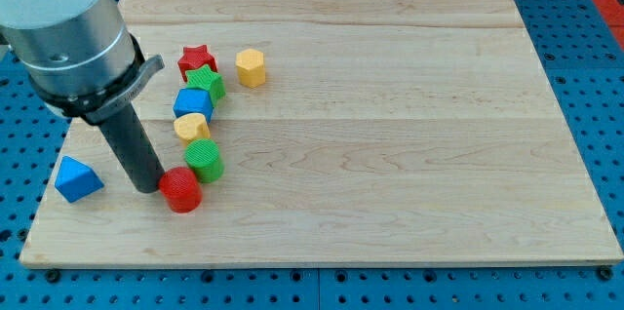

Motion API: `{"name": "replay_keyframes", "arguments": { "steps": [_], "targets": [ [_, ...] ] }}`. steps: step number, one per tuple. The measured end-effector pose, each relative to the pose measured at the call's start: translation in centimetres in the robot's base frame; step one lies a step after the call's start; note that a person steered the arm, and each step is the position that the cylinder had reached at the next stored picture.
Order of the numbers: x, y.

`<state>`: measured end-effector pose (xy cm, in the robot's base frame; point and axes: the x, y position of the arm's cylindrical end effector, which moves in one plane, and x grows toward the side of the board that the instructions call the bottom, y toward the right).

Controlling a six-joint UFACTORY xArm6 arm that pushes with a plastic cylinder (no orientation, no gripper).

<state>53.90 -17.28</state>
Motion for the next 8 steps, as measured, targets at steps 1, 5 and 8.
{"name": "replay_keyframes", "arguments": {
  "steps": [1, 5, 8],
  "targets": [
    [2.2, -0.7],
    [0.8, 10.4],
    [-4.5, 19.1]
  ]
}}
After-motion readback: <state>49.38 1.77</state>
